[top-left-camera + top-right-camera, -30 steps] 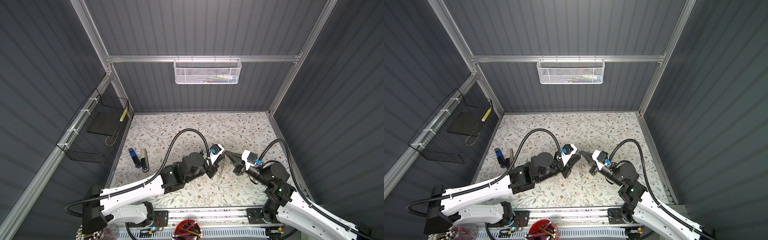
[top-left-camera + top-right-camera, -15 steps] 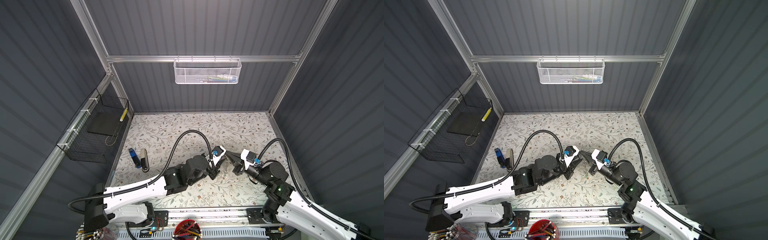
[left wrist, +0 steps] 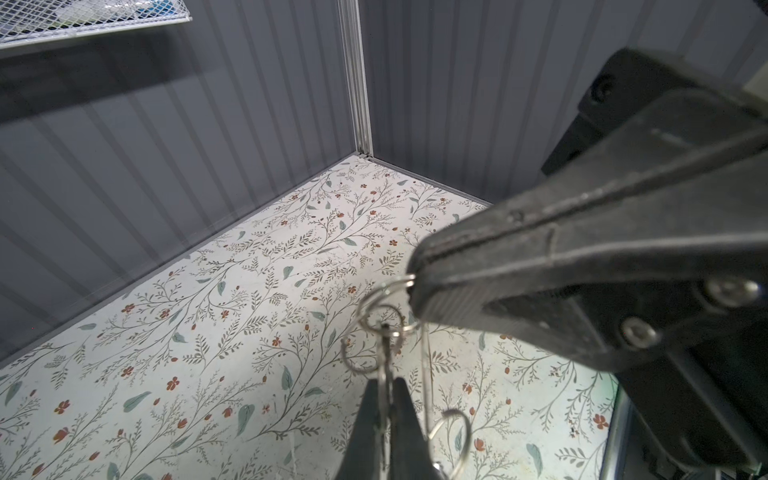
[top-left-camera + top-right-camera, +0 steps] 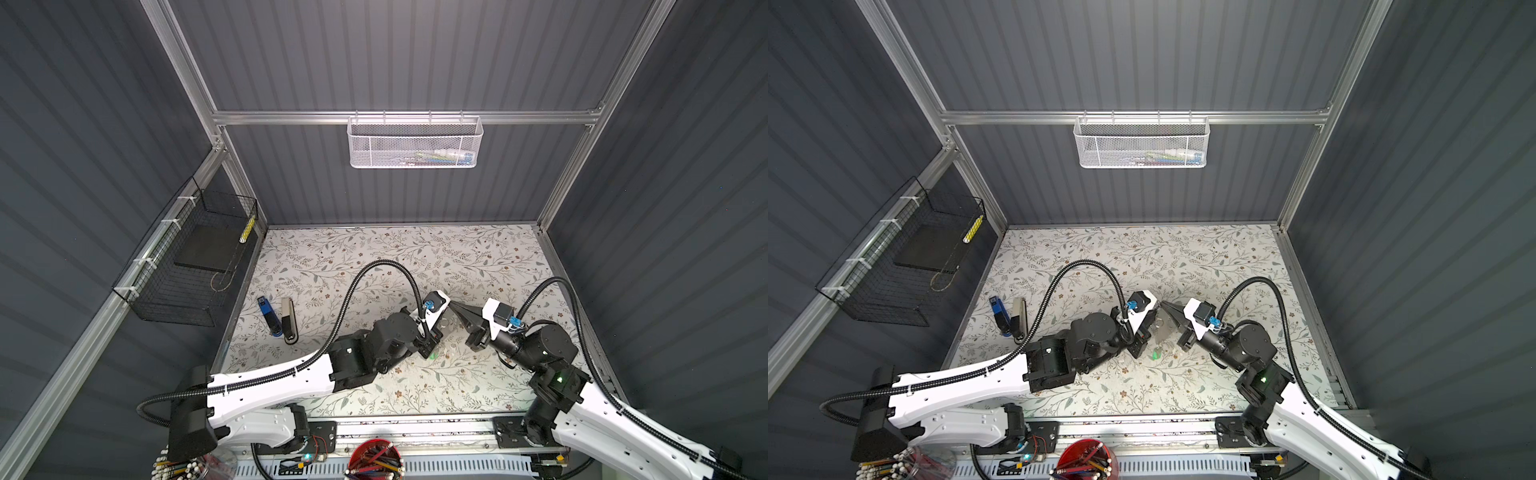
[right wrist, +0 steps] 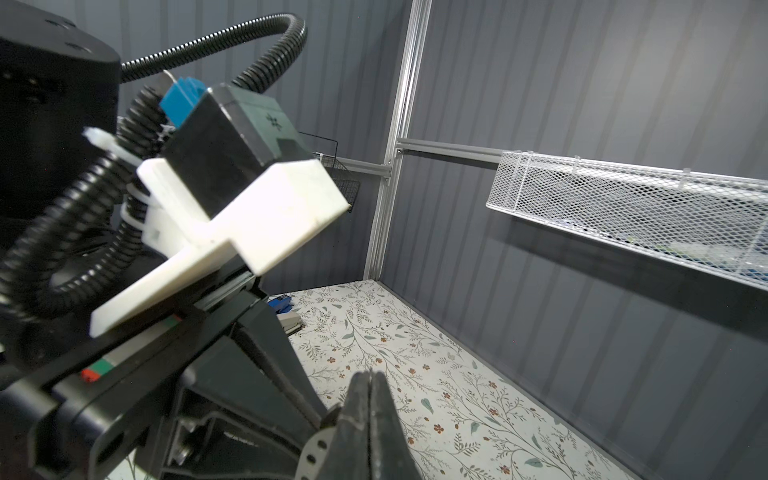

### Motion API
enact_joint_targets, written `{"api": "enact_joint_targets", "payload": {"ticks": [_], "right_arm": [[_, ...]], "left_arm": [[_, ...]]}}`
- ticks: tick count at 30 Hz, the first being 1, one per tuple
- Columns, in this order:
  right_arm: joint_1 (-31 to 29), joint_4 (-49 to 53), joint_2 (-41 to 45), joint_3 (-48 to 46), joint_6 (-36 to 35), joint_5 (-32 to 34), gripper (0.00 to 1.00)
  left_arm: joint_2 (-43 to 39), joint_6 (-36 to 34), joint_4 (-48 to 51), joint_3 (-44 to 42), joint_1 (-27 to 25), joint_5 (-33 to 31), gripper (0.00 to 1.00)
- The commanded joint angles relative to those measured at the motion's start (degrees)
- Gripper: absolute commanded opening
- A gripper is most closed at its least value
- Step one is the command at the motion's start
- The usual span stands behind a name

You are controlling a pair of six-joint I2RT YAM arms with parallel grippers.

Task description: Put the keys on the keyring

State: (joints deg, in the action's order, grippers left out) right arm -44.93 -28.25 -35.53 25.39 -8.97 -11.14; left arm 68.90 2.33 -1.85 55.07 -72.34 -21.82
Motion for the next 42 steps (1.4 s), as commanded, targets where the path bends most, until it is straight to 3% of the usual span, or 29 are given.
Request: {"api": "enact_joint_targets", "payload": {"ticks": [1, 9, 21, 22, 25, 28, 35, 42], "right_arm": [[0.0, -2.4, 1.0, 0.5, 0.4, -0.1, 0.0], [0.0, -2.3, 1.3, 1.0, -1.2, -0.8, 0.0], [0.2, -2.2, 2.5, -0.1, -1.6, -1.6, 0.0], [0.1, -2.2, 2.7, -0.2, -1.6, -1.8, 0.0], [0.2, -2.2, 3.6, -0.7, -1.5, -2.3, 0.0], [0.4, -2.1, 4.6, -1.4, -1.3, -2.9, 0.0], [1.2, -5.6, 4.3, -2.9, 0.9, -5.9, 0.0], [1.3, -8.9, 2.3, -3.1, 2.8, -10.3, 0.0]], "left_arm": [[-0.8, -0.9, 2.5, 2.2, -0.3, 4.0, 0.0], [2.1, -1.9, 7.8, 5.9, -0.3, 11.6, 0.0], [3.4, -3.4, 11.7, 7.7, -0.3, 15.3, 0.0], [3.4, -3.6, 11.7, 7.9, -0.4, 15.1, 0.01], [2.2, -3.9, 11.9, 7.7, -0.2, 11.9, 0.28], [-1.6, -5.0, 11.2, 5.8, -0.2, 8.2, 0.36], [-11.8, -9.7, 8.0, 0.1, 0.0, 7.3, 0.42], [-12.3, -17.3, 10.1, 2.8, 0.0, 11.1, 0.38]]}}
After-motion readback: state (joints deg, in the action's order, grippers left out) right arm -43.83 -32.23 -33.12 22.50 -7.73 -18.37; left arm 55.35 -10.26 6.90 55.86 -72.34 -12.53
